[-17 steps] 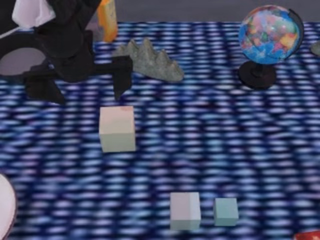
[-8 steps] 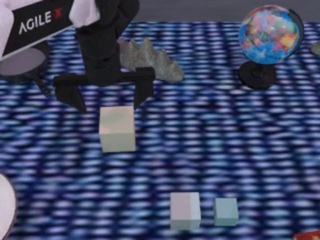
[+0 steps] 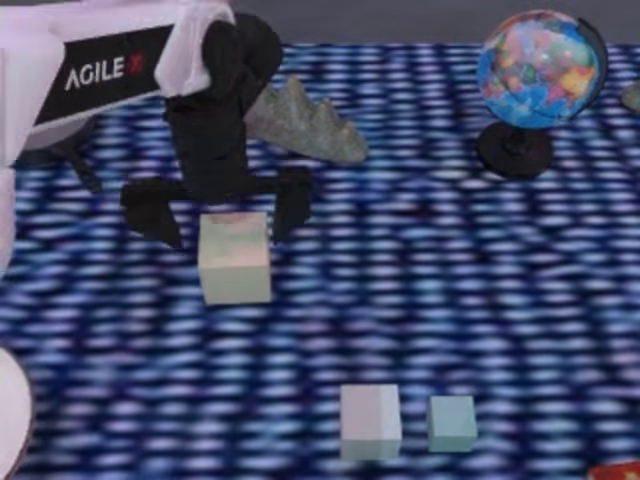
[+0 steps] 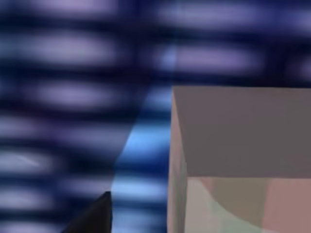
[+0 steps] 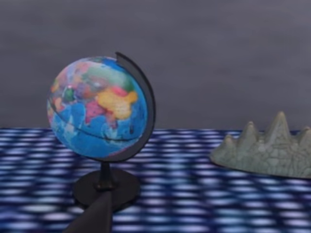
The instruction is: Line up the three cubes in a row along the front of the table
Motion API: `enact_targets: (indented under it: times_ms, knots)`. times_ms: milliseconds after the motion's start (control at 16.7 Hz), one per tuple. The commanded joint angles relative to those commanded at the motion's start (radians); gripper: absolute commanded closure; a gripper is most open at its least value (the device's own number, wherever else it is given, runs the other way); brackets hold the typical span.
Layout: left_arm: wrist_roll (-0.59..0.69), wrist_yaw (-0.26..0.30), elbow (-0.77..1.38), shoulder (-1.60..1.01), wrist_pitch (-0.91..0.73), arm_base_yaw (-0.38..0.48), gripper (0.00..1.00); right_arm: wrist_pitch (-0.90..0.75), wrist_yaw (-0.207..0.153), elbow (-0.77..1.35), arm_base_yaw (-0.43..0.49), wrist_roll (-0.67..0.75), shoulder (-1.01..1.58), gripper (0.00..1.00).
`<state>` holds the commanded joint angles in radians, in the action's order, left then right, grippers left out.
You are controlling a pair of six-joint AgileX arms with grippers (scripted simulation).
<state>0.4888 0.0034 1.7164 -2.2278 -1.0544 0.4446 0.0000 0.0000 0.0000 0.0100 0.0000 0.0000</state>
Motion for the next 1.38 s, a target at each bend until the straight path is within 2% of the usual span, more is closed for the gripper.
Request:
enact_targets:
  times_ms: [240, 480, 1260, 1380]
  knots:
    - [0.000, 0.000, -0.090, -0.045, 0.132, 0.001, 0.00, 0.000, 0.000, 0.000, 0.000, 0.000, 0.000, 0.00]
    - [0.001, 0.000, -0.096, -0.049, 0.140, 0.001, 0.00, 0.000, 0.000, 0.000, 0.000, 0.000, 0.000, 0.00]
    - [0.001, 0.000, -0.096, -0.049, 0.140, 0.001, 0.98, 0.000, 0.000, 0.000, 0.000, 0.000, 0.000, 0.00]
    - [0.001, 0.000, -0.096, -0.049, 0.140, 0.001, 1.00, 0.000, 0.000, 0.000, 0.000, 0.000, 0.000, 0.00]
